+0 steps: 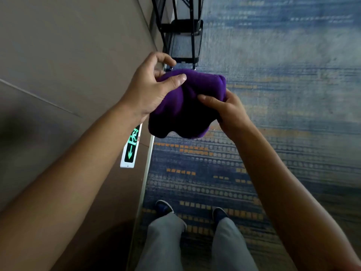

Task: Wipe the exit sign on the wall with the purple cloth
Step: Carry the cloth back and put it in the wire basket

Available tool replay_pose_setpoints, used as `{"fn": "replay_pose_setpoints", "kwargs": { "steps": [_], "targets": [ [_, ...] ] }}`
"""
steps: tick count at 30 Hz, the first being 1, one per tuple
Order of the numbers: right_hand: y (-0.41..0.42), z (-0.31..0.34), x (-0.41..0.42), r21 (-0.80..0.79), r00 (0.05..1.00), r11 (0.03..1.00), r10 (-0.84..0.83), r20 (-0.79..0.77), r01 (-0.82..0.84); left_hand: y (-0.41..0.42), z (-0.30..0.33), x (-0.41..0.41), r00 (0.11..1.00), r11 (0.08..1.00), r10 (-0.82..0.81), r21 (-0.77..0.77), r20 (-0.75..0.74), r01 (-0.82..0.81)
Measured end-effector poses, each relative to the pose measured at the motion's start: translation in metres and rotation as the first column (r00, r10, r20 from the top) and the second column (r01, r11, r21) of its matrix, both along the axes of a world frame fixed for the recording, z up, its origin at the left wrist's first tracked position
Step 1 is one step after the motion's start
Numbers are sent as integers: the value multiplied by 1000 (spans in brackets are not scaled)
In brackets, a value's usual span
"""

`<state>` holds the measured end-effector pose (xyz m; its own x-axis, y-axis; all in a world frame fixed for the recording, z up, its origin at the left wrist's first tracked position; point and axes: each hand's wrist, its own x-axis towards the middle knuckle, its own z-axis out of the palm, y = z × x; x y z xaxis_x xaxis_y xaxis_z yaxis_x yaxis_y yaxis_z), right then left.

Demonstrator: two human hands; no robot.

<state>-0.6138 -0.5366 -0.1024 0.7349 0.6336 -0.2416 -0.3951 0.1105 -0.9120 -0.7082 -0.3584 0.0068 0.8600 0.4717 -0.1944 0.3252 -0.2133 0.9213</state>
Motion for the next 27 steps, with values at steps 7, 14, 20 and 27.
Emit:
{"fn": "replay_pose_setpoints", "kwargs": {
  "steps": [7, 14, 20, 27],
  "targets": [
    [-69, 119, 44, 22, 996, 999, -49, 77, 47, -62, 82, 27, 991, 959, 62, -280, 115, -28],
    [-100, 185, 94, 110, 928, 989, -134, 349, 101, -81, 108, 82, 970, 818, 143, -575, 198, -3],
    [-80, 198, 149, -9, 742, 976, -159, 651, 217, -44, 114, 159, 987, 742, 57, -668, 152, 60],
    [-40, 234, 219, -11, 798, 940, -283, 532, 341, -18, 104, 239, 963, 513, 116, -844, 244, 153]
  ]
}}
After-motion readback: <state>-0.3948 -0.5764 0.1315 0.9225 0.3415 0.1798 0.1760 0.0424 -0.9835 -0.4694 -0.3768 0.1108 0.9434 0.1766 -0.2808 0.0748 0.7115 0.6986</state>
